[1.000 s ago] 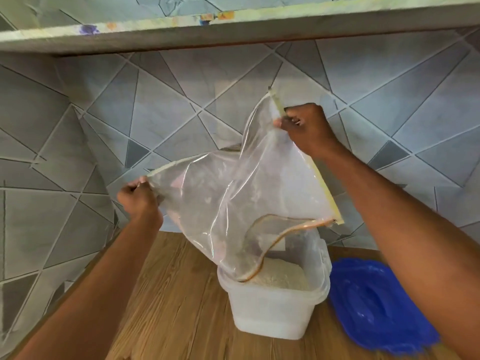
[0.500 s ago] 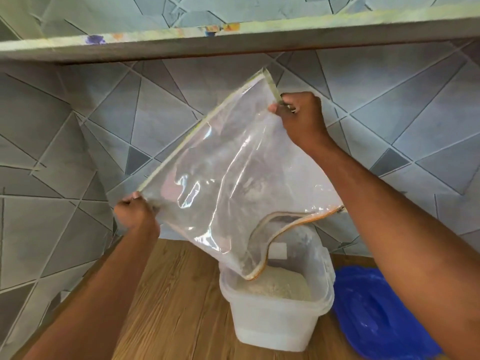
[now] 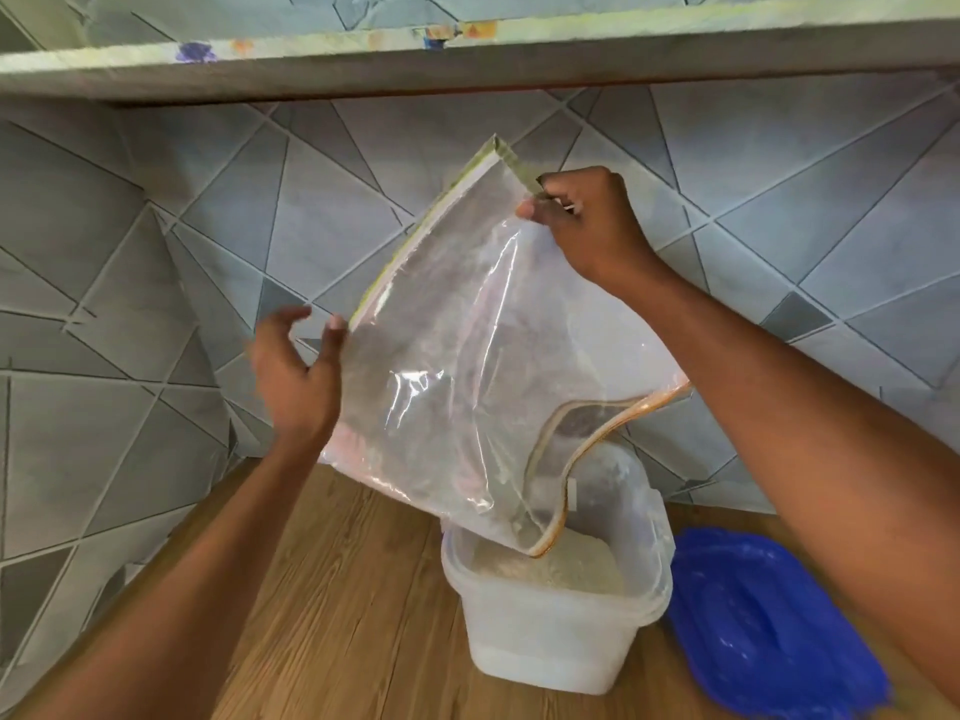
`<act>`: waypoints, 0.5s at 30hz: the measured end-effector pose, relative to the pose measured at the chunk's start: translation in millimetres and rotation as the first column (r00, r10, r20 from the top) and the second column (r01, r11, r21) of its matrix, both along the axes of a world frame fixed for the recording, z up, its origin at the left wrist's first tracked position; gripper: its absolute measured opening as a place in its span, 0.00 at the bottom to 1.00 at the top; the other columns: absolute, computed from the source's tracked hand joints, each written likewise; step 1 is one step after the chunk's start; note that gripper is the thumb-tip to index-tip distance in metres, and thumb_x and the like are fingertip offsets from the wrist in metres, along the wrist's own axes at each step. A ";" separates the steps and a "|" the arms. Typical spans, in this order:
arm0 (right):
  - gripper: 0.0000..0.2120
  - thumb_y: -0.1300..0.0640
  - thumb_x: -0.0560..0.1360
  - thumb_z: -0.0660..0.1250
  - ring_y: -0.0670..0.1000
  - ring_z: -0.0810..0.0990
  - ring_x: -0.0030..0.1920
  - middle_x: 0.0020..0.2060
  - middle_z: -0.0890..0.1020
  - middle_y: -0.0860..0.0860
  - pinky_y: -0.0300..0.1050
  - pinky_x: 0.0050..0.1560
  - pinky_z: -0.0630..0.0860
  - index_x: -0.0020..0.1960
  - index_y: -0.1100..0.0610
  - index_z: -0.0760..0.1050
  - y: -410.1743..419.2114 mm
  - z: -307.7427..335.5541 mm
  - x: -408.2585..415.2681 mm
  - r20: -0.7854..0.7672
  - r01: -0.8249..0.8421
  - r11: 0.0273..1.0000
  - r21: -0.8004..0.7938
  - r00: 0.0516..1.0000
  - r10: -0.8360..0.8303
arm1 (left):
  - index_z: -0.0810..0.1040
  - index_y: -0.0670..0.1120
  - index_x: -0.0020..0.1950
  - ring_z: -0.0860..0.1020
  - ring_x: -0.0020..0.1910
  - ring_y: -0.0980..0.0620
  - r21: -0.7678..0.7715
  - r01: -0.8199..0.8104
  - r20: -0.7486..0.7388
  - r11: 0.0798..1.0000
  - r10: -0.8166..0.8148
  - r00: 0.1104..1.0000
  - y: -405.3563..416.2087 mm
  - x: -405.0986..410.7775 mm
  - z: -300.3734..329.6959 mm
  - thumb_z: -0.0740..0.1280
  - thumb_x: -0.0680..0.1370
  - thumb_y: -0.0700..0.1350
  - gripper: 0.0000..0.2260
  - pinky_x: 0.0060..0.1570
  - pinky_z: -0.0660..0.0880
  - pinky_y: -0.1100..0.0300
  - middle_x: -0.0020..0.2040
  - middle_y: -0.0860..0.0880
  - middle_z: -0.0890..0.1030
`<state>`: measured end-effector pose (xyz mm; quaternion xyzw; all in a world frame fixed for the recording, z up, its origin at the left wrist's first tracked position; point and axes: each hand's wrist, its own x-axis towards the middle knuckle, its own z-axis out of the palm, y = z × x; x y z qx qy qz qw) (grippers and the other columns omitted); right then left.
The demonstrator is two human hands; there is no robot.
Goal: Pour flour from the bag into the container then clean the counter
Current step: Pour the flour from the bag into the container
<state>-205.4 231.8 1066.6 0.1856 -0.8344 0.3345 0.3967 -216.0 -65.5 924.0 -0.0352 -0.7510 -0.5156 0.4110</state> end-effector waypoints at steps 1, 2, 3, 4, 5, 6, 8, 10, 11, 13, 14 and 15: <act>0.20 0.50 0.76 0.71 0.52 0.80 0.38 0.40 0.83 0.65 0.44 0.40 0.74 0.44 0.70 0.80 -3.8 2.4 -0.5 -0.010 -0.012 1.000 0.012 1.000 0.012 | 0.75 0.49 0.65 0.74 0.63 0.57 -0.078 0.103 -0.033 0.992 -0.105 0.994 4.7 2.1 12.0 0.68 0.79 0.58 0.19 0.61 0.70 0.64 0.62 0.54 0.77; 0.20 0.49 0.76 0.71 0.53 0.80 0.38 0.40 0.83 0.65 0.44 0.40 0.74 0.44 0.69 0.80 -8.0 4.8 -0.2 -0.023 -0.021 0.999 0.026 1.000 0.021 | 0.75 0.50 0.65 0.75 0.61 0.59 -0.132 0.204 -0.032 0.970 -0.210 0.977 9.9 3.2 24.4 0.70 0.79 0.57 0.19 0.59 0.70 0.67 0.62 0.54 0.78; 0.20 0.50 0.76 0.71 0.51 0.78 0.37 0.38 0.83 0.64 0.42 0.39 0.72 0.44 0.69 0.80 -11.9 7.3 -0.3 -0.033 -0.022 0.999 0.044 0.999 0.023 | 0.75 0.50 0.64 0.77 0.58 0.59 -0.163 0.286 -0.018 0.944 -0.293 0.956 15.0 2.3 35.5 0.72 0.78 0.56 0.18 0.56 0.72 0.69 0.60 0.54 0.80; 0.19 0.50 0.76 0.71 0.49 0.75 0.35 0.36 0.82 0.62 0.40 0.38 0.69 0.42 0.68 0.80 -15.6 9.1 -0.9 -0.038 -0.017 0.998 0.066 0.999 0.020 | 0.77 0.49 0.61 0.79 0.52 0.58 -0.186 0.331 -0.003 0.925 -0.337 0.941 18.6 -1.2 43.7 0.73 0.77 0.54 0.17 0.51 0.74 0.67 0.55 0.52 0.81; 0.18 0.51 0.77 0.71 0.47 0.72 0.35 0.33 0.80 0.58 0.39 0.38 0.67 0.41 0.66 0.79 -18.1 10.5 -2.2 -0.036 -0.003 0.996 0.092 0.999 0.006 | 0.78 0.46 0.55 0.78 0.44 0.55 -0.207 0.341 0.005 0.917 -0.347 0.938 22.3 -4.8 49.7 0.74 0.76 0.53 0.14 0.44 0.75 0.61 0.48 0.49 0.81; 0.16 0.51 0.77 0.71 0.47 0.71 0.34 0.30 0.78 0.51 0.38 0.38 0.66 0.40 0.63 0.78 -20.1 10.9 -1.9 -0.039 0.026 0.992 0.125 0.999 -0.022 | 0.78 0.42 0.48 0.74 0.37 0.52 -0.204 0.342 0.005 0.917 -0.349 0.937 25.7 -8.8 53.4 0.74 0.76 0.53 0.15 0.37 0.71 0.56 0.40 0.45 0.78; 0.12 0.49 0.78 0.71 0.49 0.71 0.36 0.31 0.76 0.43 0.38 0.42 0.70 0.42 0.57 0.79 -21.0 7.6 -0.3 -0.085 0.100 0.978 0.185 0.993 -0.085 | 0.72 0.35 0.38 0.64 0.33 0.50 -0.121 0.356 -0.003 0.927 -0.359 0.933 30.7 -15.3 54.4 0.72 0.78 0.53 0.22 0.32 0.62 0.54 0.33 0.43 0.68; 0.09 0.50 0.77 0.72 0.50 0.76 0.39 0.39 0.80 0.46 0.44 0.44 0.77 0.51 0.56 0.81 -17.6 -0.2 4.9 -0.187 0.158 0.965 0.210 0.975 -0.119 | 0.68 0.35 0.35 0.61 0.34 0.50 -0.030 0.341 -0.026 0.939 -0.342 0.939 35.2 -16.8 52.6 0.71 0.79 0.52 0.24 0.33 0.58 0.55 0.33 0.45 0.63; 0.11 0.52 0.76 0.72 0.52 0.79 0.43 0.45 0.81 0.50 0.46 0.46 0.78 0.55 0.57 0.80 -15.5 -6.4 8.8 -0.249 0.201 0.955 0.217 0.958 -0.145 | 0.67 0.36 0.34 0.61 0.34 0.50 0.017 0.338 -0.027 0.941 -0.337 0.941 35.8 -17.9 51.0 0.70 0.79 0.52 0.24 0.33 0.58 0.55 0.33 0.46 0.62; 0.15 0.55 0.76 0.70 0.56 0.80 0.52 0.54 0.80 0.56 0.49 0.51 0.77 0.61 0.58 0.78 -12.1 -23.9 20.9 -0.373 0.340 0.911 0.232 0.896 -0.239 | 0.66 0.35 0.34 0.62 0.34 0.50 0.123 0.353 -0.018 0.927 -0.354 0.935 33.5 -20.8 49.6 0.70 0.78 0.53 0.25 0.34 0.60 0.55 0.33 0.45 0.63; 0.15 0.55 0.76 0.69 0.57 0.79 0.55 0.55 0.79 0.57 0.51 0.53 0.75 0.61 0.58 0.78 -10.1 -35.8 28.6 -0.438 0.411 0.883 0.225 0.853 -0.285 | 0.67 0.34 0.35 0.63 0.35 0.49 0.164 0.360 -0.018 0.918 -0.362 0.932 31.3 -22.0 49.8 0.70 0.77 0.53 0.25 0.34 0.61 0.54 0.33 0.45 0.63; 0.13 0.55 0.77 0.68 0.58 0.79 0.55 0.55 0.79 0.58 0.53 0.53 0.73 0.59 0.58 0.79 -7.5 -50.4 36.4 -0.488 0.460 0.863 0.206 0.813 -0.317 | 0.67 0.33 0.36 0.63 0.35 0.49 0.195 0.361 -0.019 0.912 -0.364 0.931 29.1 -23.5 50.4 0.70 0.77 0.54 0.26 0.35 0.61 0.53 0.34 0.45 0.64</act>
